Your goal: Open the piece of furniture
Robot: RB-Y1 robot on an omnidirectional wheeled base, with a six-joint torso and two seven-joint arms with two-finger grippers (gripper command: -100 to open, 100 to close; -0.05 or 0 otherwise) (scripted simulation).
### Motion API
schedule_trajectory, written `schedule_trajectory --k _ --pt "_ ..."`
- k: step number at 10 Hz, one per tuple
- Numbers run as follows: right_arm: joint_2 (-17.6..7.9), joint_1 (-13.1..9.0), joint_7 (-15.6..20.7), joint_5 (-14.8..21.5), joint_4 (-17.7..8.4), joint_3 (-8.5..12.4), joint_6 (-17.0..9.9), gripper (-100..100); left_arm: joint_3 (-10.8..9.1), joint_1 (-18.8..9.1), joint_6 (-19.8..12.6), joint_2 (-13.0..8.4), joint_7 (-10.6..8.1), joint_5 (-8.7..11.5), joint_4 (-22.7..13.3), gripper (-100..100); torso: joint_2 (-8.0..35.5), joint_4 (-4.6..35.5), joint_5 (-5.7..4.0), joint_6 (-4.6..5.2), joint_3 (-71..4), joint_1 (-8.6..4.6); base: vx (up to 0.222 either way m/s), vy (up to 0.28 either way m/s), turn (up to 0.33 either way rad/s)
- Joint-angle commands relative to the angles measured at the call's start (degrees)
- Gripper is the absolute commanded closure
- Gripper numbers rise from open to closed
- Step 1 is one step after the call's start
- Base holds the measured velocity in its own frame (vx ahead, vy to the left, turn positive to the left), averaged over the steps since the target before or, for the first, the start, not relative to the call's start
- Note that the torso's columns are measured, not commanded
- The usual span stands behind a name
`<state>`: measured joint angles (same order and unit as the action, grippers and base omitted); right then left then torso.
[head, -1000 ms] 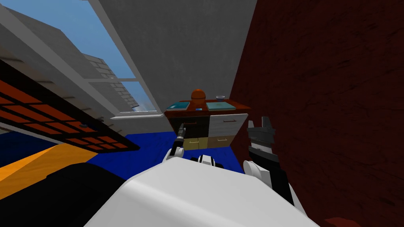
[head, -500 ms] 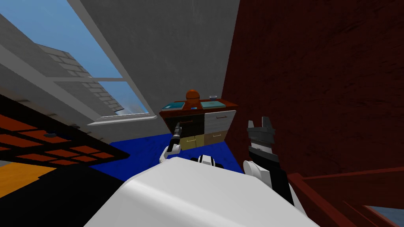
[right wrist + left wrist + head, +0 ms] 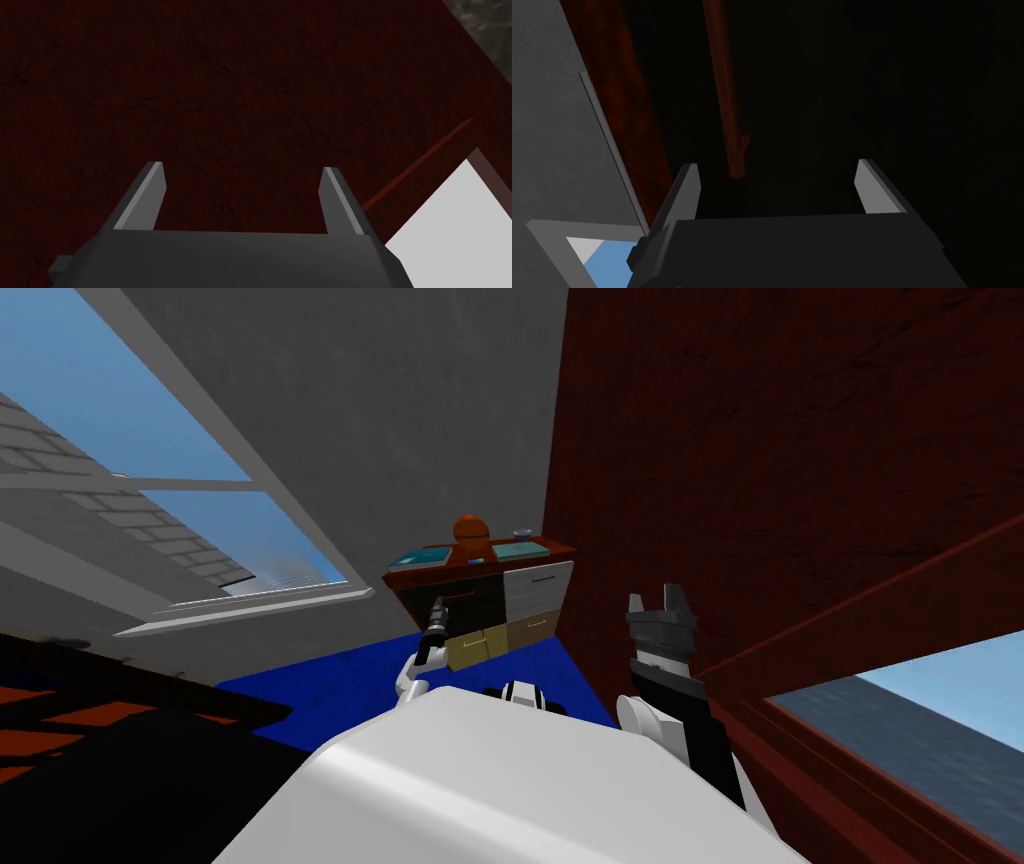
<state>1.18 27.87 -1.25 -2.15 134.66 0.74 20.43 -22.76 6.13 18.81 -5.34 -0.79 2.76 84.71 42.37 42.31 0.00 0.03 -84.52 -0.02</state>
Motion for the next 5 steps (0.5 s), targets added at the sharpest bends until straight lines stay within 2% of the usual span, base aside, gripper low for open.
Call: schedule_trajectory --k 1,2,3,4,5 --pt "0.0 0.0 0.0 0.0 0.0 0.0 0.0 0 -4.62 -4.1 0.4 -2.0 -0.03 0.6 -5.1 -100 -0.1 0.0 0.0 -0.08 0.0 0.05 -0.09 -0.037 -0.321" --pt "0.0 0.0 0.0 0.0 0.0 0.0 0.0 0 -6.21 -4.2 0.4 -2.0 -0.03 0.6 -5.4 -100 -0.1 0.0 0.01 0.01 -0.1 0.01 -0.085 -0.025 -0.15" --pt "0.0 0.0 0.0 0.0 0.0 0.0 0.0 0 -8.01 -6.5 0.3 -3.4 -0.09 1.1 -7.0 -100 -0.1 0.0 0.0 -0.09 -0.1 0.06 -0.093 -0.038 -0.294" --pt "0.0 0.0 0.0 0.0 0.0 0.0 0.0 0 -9.64 -6.6 0.3 -3.4 -0.09 1.1 -8.2 -100 -0.1 0.0 0.01 0.0 -0.1 0.01 -0.078 -0.034 -0.177" --pt "0.0 0.0 0.0 0.0 0.0 0.0 0.0 0 -11.35 -8.8 0.3 -4.7 -0.14 1.5 -9.6 -100 -0.1 0.0 0.0 -0.07 -0.1 0.02 -0.084 -0.061 -0.316"
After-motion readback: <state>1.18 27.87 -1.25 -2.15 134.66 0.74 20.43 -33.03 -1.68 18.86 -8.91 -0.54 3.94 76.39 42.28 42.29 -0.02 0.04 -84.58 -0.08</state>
